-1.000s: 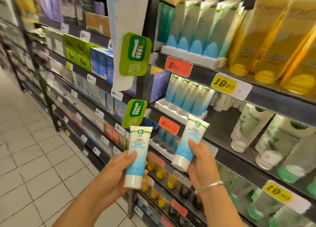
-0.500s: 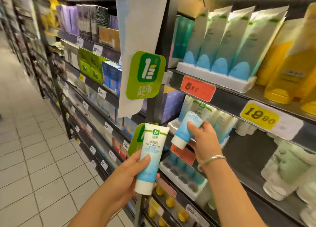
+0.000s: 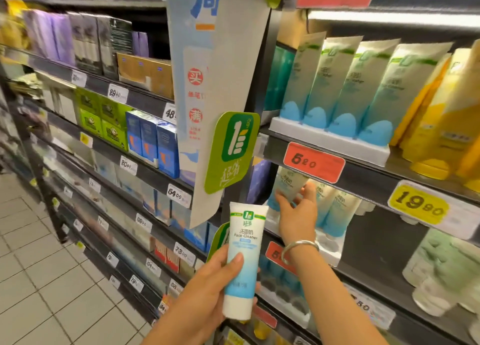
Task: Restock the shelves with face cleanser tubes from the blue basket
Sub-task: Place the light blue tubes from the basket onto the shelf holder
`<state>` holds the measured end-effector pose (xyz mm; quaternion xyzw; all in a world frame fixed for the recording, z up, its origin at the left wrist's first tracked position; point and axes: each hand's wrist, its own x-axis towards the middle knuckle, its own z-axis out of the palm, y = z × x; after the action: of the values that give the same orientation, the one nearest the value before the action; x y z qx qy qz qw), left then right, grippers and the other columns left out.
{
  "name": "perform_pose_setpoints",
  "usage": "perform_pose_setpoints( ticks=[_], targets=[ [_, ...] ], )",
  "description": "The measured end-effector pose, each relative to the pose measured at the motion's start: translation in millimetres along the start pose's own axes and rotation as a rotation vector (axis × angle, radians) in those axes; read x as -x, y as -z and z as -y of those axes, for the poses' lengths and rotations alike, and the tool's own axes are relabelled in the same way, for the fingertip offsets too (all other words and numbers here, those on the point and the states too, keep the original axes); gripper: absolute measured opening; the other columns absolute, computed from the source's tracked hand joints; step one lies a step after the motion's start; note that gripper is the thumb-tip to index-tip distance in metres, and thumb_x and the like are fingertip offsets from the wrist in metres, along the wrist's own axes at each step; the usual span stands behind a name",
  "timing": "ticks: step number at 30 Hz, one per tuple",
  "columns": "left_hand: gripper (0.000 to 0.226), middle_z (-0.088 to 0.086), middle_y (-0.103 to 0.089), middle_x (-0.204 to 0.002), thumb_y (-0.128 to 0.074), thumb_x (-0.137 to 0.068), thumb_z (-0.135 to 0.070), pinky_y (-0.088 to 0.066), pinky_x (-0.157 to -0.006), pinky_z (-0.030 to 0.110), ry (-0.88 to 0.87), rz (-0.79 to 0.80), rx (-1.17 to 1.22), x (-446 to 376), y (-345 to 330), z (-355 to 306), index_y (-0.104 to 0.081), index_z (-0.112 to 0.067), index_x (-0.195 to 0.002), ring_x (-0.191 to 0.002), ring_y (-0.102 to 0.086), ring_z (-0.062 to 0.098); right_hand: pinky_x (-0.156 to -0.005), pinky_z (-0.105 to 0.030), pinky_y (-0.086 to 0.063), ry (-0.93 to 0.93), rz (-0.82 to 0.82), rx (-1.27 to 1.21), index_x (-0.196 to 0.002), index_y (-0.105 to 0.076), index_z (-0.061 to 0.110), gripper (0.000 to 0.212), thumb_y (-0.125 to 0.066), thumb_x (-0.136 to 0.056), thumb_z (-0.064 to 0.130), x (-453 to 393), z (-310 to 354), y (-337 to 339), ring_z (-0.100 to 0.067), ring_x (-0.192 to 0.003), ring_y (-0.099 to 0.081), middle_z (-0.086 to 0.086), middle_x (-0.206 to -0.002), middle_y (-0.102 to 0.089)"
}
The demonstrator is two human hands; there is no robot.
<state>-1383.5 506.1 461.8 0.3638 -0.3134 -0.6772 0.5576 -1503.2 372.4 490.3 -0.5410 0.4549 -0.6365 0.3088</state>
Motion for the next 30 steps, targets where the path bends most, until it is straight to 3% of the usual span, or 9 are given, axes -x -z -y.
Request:
perform_pose_setpoints(
  ticks=[4,7,11,16,20,23,26,30],
  targets=[
    [0.045,0.015,-0.071,-0.084,-0.061,-0.070,-0.022,-0.056,-0.057,0.032,-0.001,0.050,0.006,-12,8,-14,-0.058,-0.017,-0.114,-0.068,-0.068,0.024,-0.064,0.004,-0.041,-0.014,-0.052,0.021,-0.086,-0.046,0.029,0.037,-0.063,-0.081,-0.003,-10,-3,-14,0.001,-0.083,-0.054,0.016,-0.091,-0.054],
    [0.042,0.011,-0.073,-0.087,-0.062,-0.070,-0.025,-0.057,-0.061,0.033,-0.011,0.081,-0.018,-21,16,-25,-0.059,-0.021,-0.111,-0.071,-0.069,0.023,-0.064,0.001,-0.043,0.006,-0.099,0.046,-0.092,-0.048,0.021,0.033,-0.066,-0.079,-0.003,-19,-2,-26,-0.011,-0.084,-0.057,0.001,-0.095,-0.058],
    [0.046,0.008,-0.073,-0.090,-0.065,-0.067,-0.030,-0.056,-0.062,0.031,-0.016,0.097,-0.050,-27,22,-28,-0.059,-0.024,-0.112,-0.074,-0.070,0.021,-0.072,-0.023,-0.048,-0.030,-0.102,0.200,-0.091,-0.049,0.012,0.027,-0.068,-0.076,0.000,-21,-8,-32,-0.023,-0.089,-0.061,-0.013,-0.102,-0.061],
    [0.047,0.005,-0.073,-0.094,-0.065,-0.067,-0.034,-0.055,-0.066,0.029,-0.029,0.139,-0.081,-32,26,-27,-0.059,-0.028,-0.113,-0.080,-0.070,0.021,-0.086,-0.033,-0.049,-0.039,-0.086,0.393,-0.097,-0.046,0.010,0.028,-0.067,-0.079,0.007,-15,-14,-31,-0.028,-0.100,-0.057,-0.015,-0.110,-0.059],
    [0.044,0.003,-0.073,-0.095,-0.063,-0.069,-0.031,-0.055,-0.067,0.027,-0.036,0.171,-0.089,-35,26,-26,-0.058,-0.027,-0.113,-0.081,-0.070,0.020,-0.093,-0.043,-0.048,-0.141,0.009,0.378,-0.104,-0.050,0.010,0.028,-0.065,-0.081,0.008,-12,-10,-28,-0.028,-0.103,-0.057,-0.014,-0.114,-0.059],
    [0.044,0.003,-0.073,-0.095,-0.061,-0.071,-0.029,-0.056,-0.067,0.027,-0.030,0.197,-0.098,-39,24,-23,-0.057,-0.026,-0.114,-0.079,-0.069,0.019,-0.085,-0.033,-0.052,-0.168,0.012,0.272,-0.107,-0.052,0.017,0.027,-0.065,-0.083,0.013,-4,0,-13,-0.017,-0.095,-0.058,-0.008,-0.113,-0.058],
    [0.045,0.002,-0.072,-0.094,-0.062,-0.071,-0.031,-0.054,-0.067,0.027,-0.019,0.229,-0.115,-44,20,-22,-0.057,-0.027,-0.115,-0.077,-0.068,0.018,-0.080,-0.027,-0.054,-0.172,0.000,0.142,-0.097,-0.057,0.022,0.008,-0.059,-0.089,0.022,10,15,5,-0.011,-0.090,-0.062,-0.002,-0.102,-0.064],
    [0.050,0.000,-0.071,-0.100,-0.064,-0.072,-0.035,-0.052,-0.070,0.026,0.013,0.280,-0.190,-58,11,-14,-0.055,-0.028,-0.121,-0.084,-0.067,0.015,-0.069,-0.023,-0.056,-0.323,0.245,-0.053,-0.101,-0.063,0.014,0.026,-0.049,-0.092,0.034,26,29,25,-0.016,-0.086,-0.069,-0.004,-0.097,-0.072]
  ],
)
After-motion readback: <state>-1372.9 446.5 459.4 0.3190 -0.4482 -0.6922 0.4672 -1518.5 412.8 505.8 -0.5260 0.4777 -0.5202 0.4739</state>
